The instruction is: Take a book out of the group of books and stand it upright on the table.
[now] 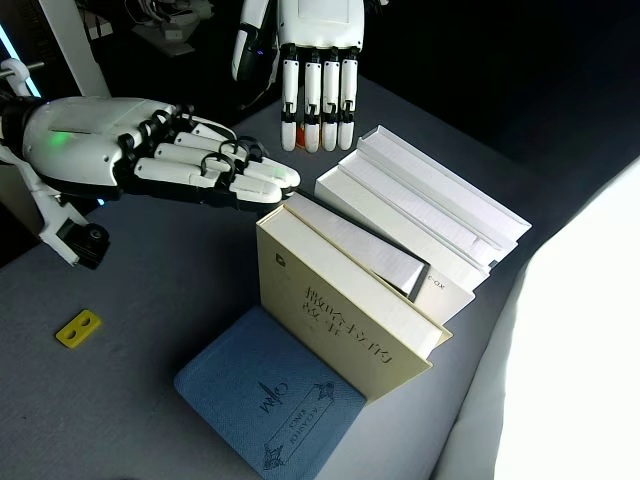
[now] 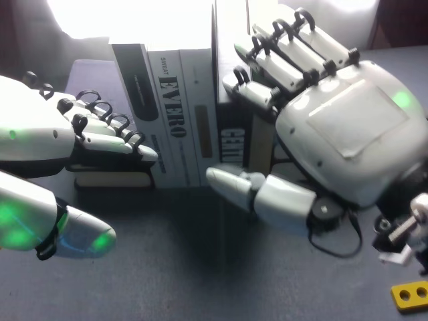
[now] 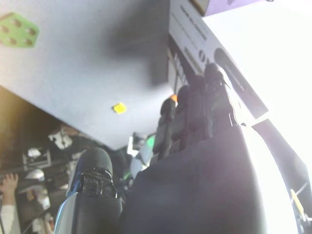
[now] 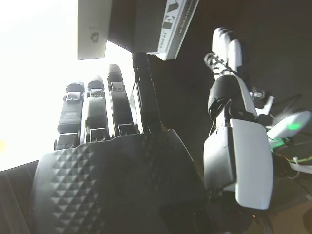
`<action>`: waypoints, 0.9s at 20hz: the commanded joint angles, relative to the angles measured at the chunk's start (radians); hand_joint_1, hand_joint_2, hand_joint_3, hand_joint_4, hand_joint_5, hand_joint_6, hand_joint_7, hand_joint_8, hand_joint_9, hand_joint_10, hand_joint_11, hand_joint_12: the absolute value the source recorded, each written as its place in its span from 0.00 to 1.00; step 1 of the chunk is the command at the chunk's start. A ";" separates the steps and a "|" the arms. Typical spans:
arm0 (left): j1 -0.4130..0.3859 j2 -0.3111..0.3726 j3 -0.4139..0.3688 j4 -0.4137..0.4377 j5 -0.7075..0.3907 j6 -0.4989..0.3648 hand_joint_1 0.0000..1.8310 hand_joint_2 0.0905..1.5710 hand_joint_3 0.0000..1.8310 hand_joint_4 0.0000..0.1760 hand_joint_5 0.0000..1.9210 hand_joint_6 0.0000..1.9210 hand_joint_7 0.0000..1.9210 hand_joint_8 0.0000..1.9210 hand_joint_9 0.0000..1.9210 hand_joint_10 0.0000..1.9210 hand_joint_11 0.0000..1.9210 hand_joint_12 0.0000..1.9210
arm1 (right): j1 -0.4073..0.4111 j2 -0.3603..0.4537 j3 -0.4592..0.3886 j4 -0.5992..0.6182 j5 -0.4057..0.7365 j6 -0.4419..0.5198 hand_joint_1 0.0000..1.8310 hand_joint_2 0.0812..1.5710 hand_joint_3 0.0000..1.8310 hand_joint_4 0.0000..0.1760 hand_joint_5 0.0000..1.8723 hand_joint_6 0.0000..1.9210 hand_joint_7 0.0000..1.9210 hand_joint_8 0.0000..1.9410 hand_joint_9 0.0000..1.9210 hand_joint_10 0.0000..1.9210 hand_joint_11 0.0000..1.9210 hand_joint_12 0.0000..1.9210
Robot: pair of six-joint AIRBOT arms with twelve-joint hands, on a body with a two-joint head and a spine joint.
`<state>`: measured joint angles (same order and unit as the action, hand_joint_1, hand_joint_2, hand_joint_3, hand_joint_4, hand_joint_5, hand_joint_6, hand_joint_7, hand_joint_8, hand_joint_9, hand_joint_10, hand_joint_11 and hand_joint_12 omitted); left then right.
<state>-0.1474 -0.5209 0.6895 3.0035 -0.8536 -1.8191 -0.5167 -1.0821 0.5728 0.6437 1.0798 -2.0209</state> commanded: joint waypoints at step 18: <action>-0.016 -0.005 0.003 0.008 0.081 0.001 0.00 0.78 0.00 0.31 0.01 0.00 0.02 0.00 0.04 0.01 0.00 0.10 | -0.130 0.121 -0.198 -0.049 0.029 -0.186 0.00 0.72 0.00 0.00 0.31 0.00 0.09 0.00 0.02 0.00 0.01 0.01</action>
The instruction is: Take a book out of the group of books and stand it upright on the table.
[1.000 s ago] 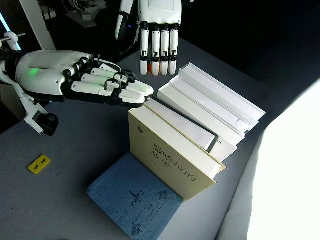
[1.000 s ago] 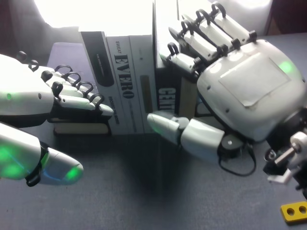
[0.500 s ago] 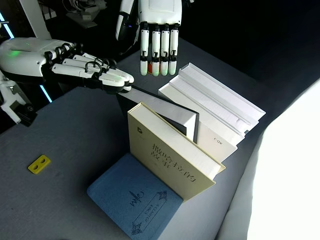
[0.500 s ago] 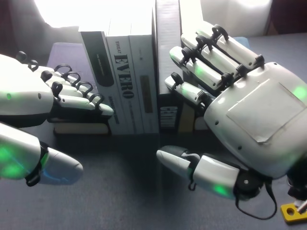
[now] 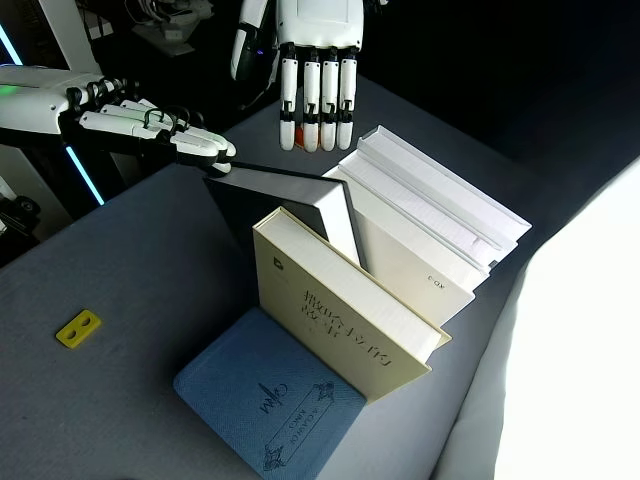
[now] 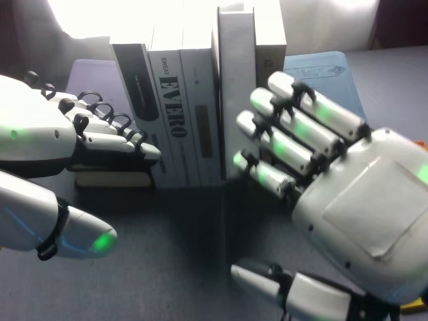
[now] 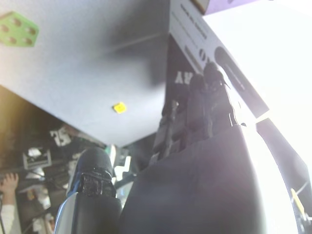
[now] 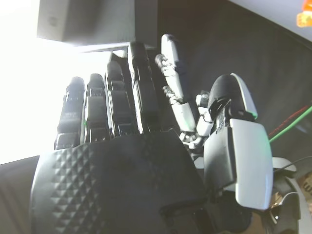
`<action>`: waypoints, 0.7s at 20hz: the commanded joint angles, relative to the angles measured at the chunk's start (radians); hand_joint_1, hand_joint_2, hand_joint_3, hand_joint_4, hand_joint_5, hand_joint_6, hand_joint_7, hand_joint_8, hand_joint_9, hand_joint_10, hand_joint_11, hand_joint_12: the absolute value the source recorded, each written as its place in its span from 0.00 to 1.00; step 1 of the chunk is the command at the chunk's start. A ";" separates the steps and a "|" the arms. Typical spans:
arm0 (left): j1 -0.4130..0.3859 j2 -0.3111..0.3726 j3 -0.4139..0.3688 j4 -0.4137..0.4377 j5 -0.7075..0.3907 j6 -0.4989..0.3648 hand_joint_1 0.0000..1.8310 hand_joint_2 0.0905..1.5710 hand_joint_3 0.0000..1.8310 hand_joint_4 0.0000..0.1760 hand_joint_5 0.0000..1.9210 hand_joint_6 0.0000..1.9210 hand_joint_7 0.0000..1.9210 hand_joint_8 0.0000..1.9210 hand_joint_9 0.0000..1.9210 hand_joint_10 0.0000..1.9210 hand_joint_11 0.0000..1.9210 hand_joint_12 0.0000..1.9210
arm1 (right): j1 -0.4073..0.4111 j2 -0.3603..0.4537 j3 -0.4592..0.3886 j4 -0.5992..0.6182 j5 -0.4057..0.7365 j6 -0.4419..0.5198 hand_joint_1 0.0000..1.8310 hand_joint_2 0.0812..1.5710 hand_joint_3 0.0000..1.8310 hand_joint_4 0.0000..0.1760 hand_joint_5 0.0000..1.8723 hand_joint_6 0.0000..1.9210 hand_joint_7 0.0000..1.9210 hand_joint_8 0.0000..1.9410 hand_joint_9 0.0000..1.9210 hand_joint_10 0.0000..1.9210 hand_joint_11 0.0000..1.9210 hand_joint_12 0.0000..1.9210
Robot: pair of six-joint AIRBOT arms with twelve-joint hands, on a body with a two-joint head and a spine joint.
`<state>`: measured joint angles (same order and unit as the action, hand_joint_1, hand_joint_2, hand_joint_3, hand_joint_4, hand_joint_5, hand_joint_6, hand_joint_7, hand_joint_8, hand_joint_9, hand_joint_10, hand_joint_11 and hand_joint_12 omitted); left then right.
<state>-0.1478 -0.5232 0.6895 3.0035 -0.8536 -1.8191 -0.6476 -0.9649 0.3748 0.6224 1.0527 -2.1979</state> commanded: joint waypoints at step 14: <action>-0.016 -0.004 0.003 0.008 0.081 0.001 0.00 0.79 0.00 0.27 0.00 0.00 0.03 0.00 0.04 0.00 0.00 0.12 | -0.099 -0.005 0.025 -0.027 -0.013 -0.037 0.00 0.72 0.00 0.00 0.31 0.00 0.09 0.00 0.03 0.01 0.00 0.00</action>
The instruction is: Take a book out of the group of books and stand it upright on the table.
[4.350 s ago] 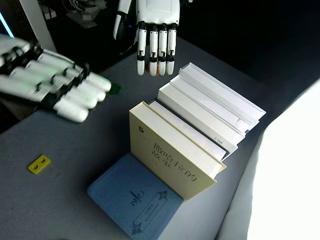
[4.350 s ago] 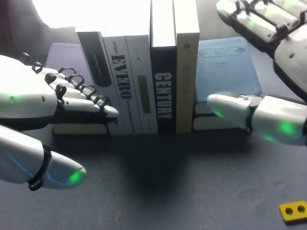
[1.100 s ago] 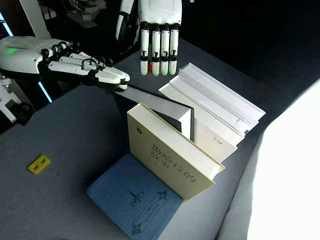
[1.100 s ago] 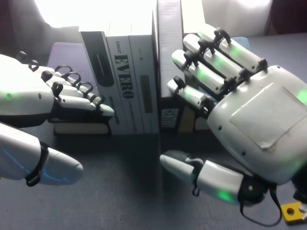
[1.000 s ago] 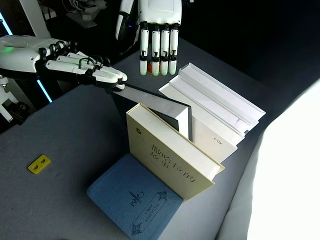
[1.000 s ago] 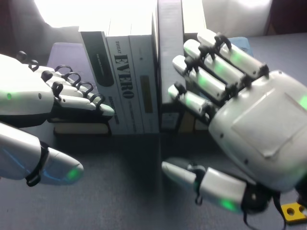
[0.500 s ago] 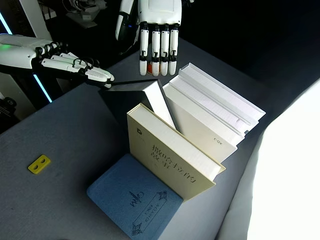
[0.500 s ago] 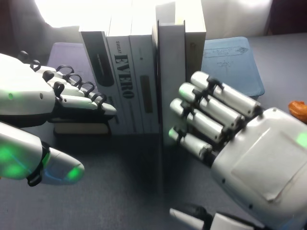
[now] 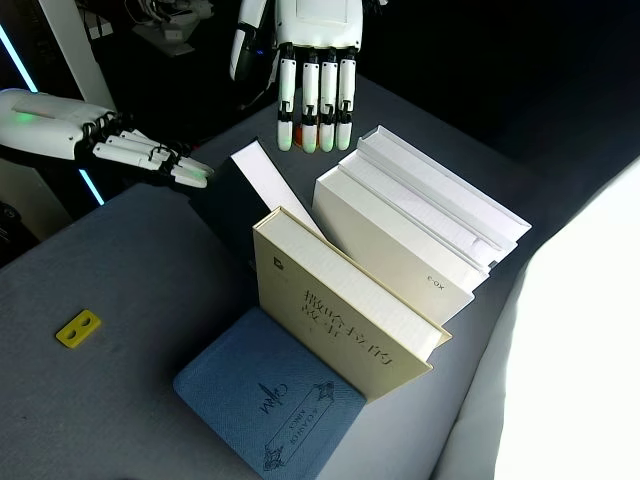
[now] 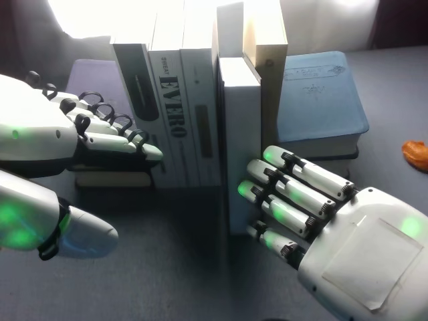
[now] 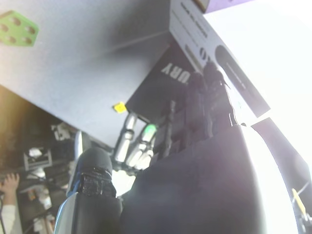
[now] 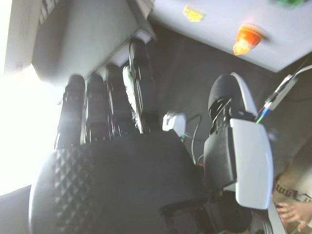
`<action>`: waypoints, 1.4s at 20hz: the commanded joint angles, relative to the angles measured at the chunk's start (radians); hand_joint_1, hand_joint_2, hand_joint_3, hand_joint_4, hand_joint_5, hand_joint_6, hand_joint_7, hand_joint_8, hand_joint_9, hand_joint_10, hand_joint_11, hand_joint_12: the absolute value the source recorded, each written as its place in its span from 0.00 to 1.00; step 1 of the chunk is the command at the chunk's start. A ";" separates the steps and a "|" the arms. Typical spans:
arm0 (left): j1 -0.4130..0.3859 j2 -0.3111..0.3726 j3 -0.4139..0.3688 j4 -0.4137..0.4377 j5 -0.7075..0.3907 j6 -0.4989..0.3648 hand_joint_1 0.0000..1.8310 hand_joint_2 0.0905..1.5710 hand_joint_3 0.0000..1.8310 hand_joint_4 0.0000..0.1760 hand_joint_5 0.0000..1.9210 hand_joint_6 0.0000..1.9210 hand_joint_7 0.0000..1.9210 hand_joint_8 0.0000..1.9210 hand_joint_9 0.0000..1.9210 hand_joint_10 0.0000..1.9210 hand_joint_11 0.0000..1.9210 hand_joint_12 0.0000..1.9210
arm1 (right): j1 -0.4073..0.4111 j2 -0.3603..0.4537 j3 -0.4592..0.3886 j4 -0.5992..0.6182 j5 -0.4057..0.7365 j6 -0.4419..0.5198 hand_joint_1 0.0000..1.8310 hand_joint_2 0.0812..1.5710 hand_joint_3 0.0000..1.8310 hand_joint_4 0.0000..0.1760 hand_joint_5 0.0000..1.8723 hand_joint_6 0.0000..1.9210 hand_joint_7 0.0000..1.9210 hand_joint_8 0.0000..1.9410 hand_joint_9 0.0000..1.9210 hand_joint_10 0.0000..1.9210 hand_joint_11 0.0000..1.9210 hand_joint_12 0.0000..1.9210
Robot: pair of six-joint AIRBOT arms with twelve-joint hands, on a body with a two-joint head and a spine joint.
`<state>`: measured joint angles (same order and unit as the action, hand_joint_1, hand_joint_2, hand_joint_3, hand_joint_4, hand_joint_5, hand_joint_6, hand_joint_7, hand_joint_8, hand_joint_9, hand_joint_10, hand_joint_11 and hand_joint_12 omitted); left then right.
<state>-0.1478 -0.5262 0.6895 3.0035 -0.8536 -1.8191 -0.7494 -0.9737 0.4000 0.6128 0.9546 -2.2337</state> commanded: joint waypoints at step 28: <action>-0.015 -0.001 0.007 0.008 0.081 0.001 0.00 0.79 0.00 0.25 0.05 0.01 0.11 0.01 0.13 0.02 0.00 0.35 | -0.066 0.059 -0.025 -0.126 0.064 0.019 0.00 0.70 0.00 0.00 0.30 0.00 0.15 0.00 0.10 0.01 0.00 0.25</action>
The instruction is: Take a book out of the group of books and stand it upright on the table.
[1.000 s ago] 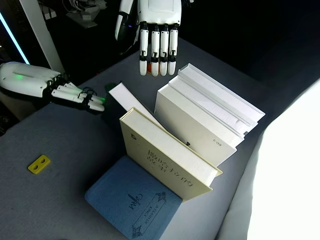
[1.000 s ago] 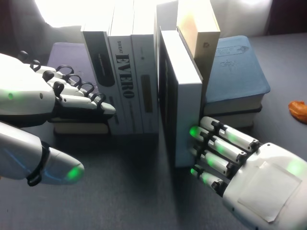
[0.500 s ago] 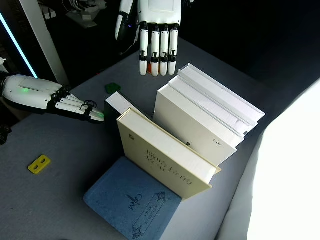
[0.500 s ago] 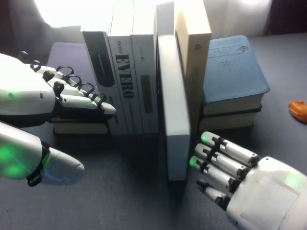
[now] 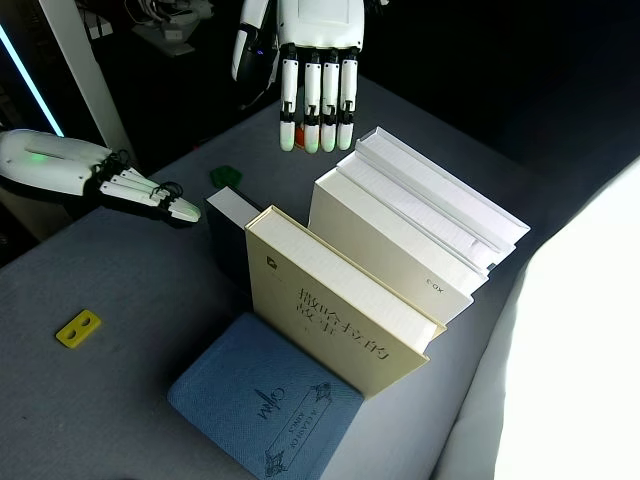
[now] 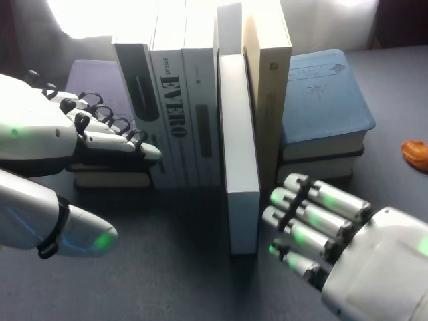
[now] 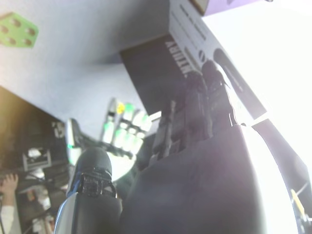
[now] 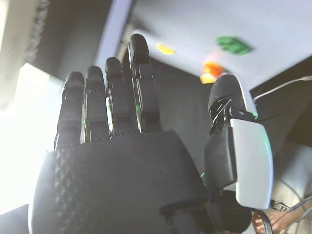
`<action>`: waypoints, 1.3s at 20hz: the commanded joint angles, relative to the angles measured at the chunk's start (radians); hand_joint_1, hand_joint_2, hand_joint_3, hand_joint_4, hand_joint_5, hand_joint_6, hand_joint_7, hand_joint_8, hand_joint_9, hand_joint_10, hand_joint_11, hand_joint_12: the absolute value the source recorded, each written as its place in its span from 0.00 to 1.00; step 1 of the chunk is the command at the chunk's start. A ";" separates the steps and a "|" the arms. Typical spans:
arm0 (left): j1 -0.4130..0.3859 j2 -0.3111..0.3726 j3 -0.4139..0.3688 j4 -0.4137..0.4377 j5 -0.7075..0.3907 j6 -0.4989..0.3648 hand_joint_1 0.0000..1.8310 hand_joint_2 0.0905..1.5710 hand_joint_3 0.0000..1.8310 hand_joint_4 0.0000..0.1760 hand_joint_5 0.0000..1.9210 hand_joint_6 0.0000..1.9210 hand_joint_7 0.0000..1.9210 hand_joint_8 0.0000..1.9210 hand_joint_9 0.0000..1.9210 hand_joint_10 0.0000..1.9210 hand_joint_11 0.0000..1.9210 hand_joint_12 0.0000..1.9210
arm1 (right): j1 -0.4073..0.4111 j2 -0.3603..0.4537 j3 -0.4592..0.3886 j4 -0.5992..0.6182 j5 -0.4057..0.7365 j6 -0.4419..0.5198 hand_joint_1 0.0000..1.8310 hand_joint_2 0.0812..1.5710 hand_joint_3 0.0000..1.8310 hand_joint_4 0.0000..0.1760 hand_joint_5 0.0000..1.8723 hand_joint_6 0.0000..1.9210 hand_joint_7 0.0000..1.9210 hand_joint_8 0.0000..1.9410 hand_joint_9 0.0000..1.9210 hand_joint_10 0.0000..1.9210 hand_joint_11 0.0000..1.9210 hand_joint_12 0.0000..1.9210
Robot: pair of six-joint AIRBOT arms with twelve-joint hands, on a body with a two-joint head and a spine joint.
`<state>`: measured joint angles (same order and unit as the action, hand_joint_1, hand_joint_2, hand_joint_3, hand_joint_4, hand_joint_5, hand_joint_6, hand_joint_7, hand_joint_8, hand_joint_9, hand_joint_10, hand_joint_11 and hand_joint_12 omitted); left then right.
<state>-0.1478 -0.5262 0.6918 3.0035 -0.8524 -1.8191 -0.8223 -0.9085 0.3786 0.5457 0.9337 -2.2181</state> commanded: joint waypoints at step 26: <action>-0.012 0.003 0.021 0.008 0.080 0.001 0.00 0.88 0.00 0.00 0.50 0.98 0.60 1.00 0.62 1.00 0.58 1.00 | 0.485 0.396 0.068 0.027 -0.571 0.343 0.02 0.76 0.00 0.00 0.50 0.89 0.58 0.87 0.52 1.00 0.36 1.00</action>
<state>-0.1459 -0.5251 0.7132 3.0024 -0.8501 -1.8191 -0.3302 -0.5198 0.4549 0.5941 0.3088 -1.8771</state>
